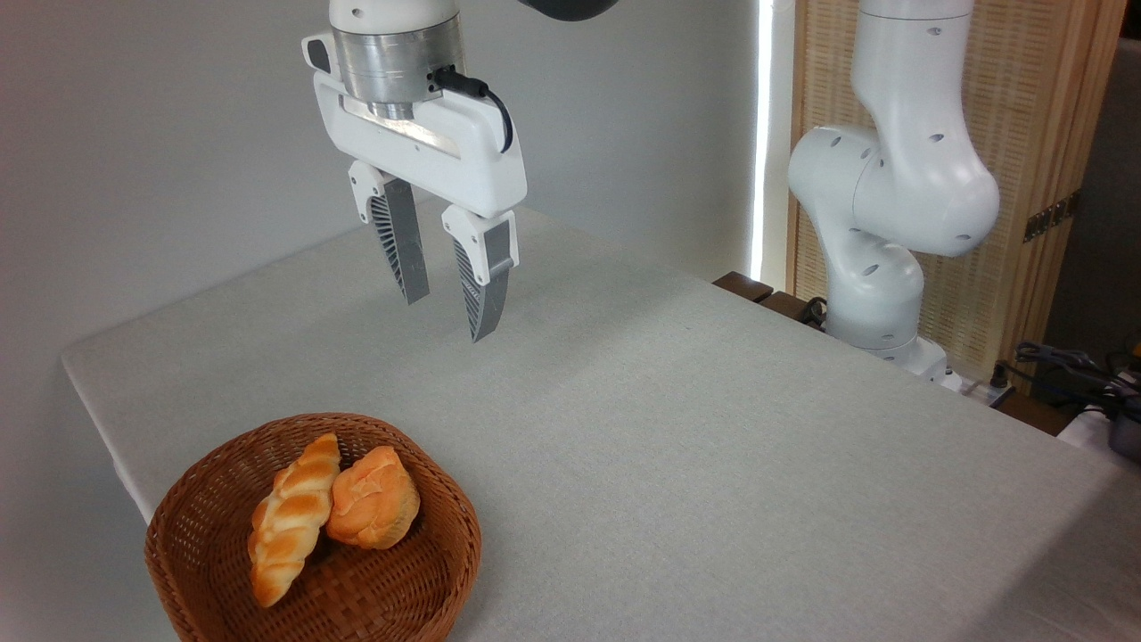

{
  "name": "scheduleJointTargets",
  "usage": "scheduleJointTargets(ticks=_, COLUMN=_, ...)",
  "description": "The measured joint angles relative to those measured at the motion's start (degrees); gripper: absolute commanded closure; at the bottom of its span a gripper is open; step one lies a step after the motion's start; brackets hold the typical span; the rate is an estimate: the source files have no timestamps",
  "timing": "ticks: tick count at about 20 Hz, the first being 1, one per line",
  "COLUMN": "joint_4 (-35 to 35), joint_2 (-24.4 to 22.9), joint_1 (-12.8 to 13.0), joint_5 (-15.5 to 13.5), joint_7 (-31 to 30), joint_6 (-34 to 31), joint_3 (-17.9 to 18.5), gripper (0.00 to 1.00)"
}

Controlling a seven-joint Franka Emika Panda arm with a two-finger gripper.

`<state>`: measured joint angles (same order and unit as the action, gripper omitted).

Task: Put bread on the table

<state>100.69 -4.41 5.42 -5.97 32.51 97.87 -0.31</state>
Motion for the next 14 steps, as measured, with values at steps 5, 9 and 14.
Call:
scheduleJointTargets(ticks=5, joint_4=0.0, joint_2=0.0, joint_1=0.0, joint_5=0.0, joint_7=0.0, joint_6=0.0, joint_3=0.0, gripper=0.0)
scheduleJointTargets(ticks=9, joint_4=-0.1, joint_2=0.0, joint_1=0.0, joint_5=0.0, joint_7=0.0, joint_6=0.0, joint_3=0.0, gripper=0.0)
scheduleJointTargets(ticks=14, joint_4=-0.8, joint_2=0.0, joint_1=0.0, joint_5=0.0, joint_7=0.0, joint_6=0.0, joint_3=0.0, gripper=0.0)
